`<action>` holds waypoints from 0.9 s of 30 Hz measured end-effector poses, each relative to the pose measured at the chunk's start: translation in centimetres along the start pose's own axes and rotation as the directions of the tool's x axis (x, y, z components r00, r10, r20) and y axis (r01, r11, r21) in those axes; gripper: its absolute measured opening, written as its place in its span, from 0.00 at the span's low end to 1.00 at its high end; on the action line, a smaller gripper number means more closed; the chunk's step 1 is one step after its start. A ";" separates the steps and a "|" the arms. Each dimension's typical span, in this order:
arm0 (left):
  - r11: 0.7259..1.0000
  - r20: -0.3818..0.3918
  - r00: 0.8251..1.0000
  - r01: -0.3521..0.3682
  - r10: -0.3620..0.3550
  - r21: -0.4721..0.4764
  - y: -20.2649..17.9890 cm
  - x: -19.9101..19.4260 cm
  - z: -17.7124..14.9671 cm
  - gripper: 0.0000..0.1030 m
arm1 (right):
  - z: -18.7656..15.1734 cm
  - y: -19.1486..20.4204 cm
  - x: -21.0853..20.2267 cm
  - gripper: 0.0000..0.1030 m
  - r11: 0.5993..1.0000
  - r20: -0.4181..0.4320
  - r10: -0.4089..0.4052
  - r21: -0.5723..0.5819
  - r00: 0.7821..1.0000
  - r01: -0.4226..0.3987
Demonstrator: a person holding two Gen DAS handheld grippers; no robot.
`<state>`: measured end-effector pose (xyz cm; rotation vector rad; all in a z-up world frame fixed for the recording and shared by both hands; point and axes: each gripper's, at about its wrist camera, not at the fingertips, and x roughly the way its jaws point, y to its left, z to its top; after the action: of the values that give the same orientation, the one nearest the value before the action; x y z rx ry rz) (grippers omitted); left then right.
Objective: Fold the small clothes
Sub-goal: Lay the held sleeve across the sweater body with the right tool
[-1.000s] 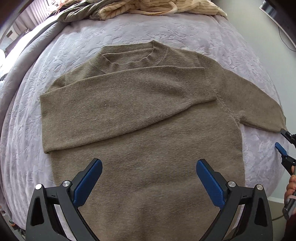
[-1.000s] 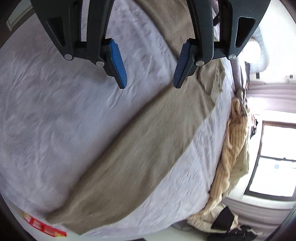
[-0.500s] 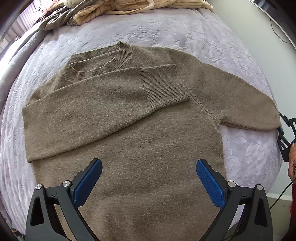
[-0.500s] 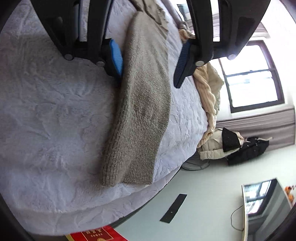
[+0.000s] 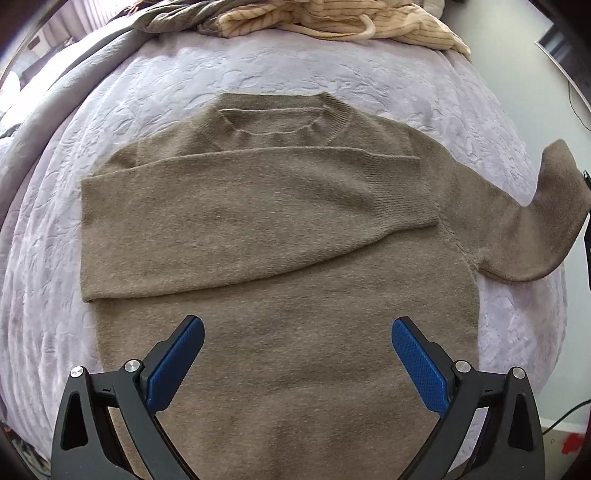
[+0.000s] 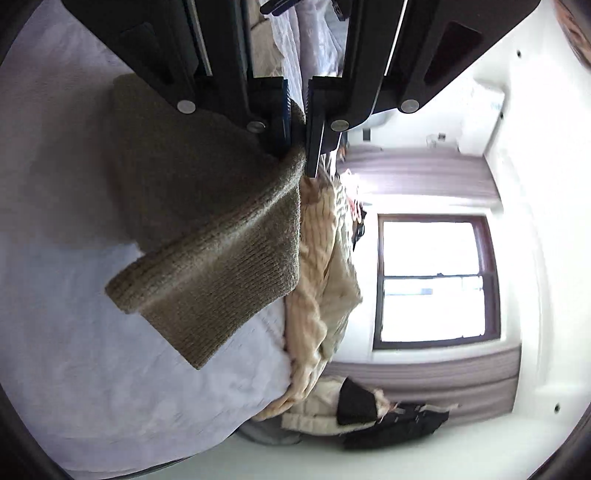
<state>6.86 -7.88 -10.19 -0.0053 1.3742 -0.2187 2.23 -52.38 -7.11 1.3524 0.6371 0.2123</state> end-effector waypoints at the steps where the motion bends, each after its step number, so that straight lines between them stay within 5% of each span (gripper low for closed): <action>1: 1.000 0.003 1.000 -0.005 0.005 -0.017 0.9 -0.1 -0.1 0.99 | -0.8 1.2 2.2 0.06 0.999 -0.049 -0.008 -0.043 0.999 0.006; 4: 0.997 0.005 1.000 -0.020 0.021 -0.081 4.0 -0.3 -0.6 0.99 | -4.3 4.2 9.1 0.06 0.983 -0.200 -0.069 -0.182 0.977 0.032; 6: 0.991 0.001 1.000 -0.020 0.020 -0.134 6.1 -0.4 -1.1 0.99 | -7.4 5.1 13.8 0.06 0.964 -0.301 -0.132 -0.262 0.945 0.051; 10: 0.975 0.003 0.999 -0.035 0.036 -0.218 9.7 -0.7 -2.4 0.99 | -14.5 3.8 22.7 0.06 0.916 -0.450 -0.297 -0.384 0.842 0.118; 15: 0.959 -0.005 0.999 -0.044 0.044 -0.280 13.0 -0.7 -4.0 0.99 | -18.4 -1.5 28.8 0.10 0.837 -0.495 -0.524 -0.449 0.694 0.312; 16: 0.955 -0.006 0.999 -0.041 0.041 -0.292 13.6 -0.7 -4.3 0.99 | -18.4 -2.0 29.1 0.11 0.826 -0.489 -0.548 -0.445 0.679 0.347; 18: 0.949 -0.004 0.999 -0.037 0.037 -0.313 14.7 -0.8 -4.9 0.99 | -17.8 -2.1 28.5 0.20 0.842 -0.472 -0.528 -0.397 0.706 0.365; 19: 0.946 -0.005 0.999 -0.037 0.037 -0.321 15.2 -0.7 -5.2 0.99 | -17.2 -1.8 28.2 0.32 0.850 -0.449 -0.517 -0.374 0.729 0.372; 22: 0.941 -0.011 0.999 -0.035 0.033 -0.336 16.5 -0.6 -5.8 0.99 | -15.8 -0.4 27.6 0.32 0.869 -0.398 -0.481 -0.335 0.781 0.365; 24: 0.940 -0.007 0.999 -0.036 0.035 -0.340 17.4 -1.0 -6.1 0.99 | -16.1 1.4 28.8 0.10 0.846 -0.381 -0.503 -0.398 0.776 0.354; 27: 0.937 0.008 0.999 -0.030 0.035 -0.349 18.2 -1.4 -6.1 0.99 | -20.2 4.5 30.7 0.09 0.760 -0.396 -0.558 -0.597 0.729 0.257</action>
<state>3.48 10.97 -12.40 -0.2798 1.3824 0.0559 17.25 -19.21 -13.77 0.5783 1.2753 0.3762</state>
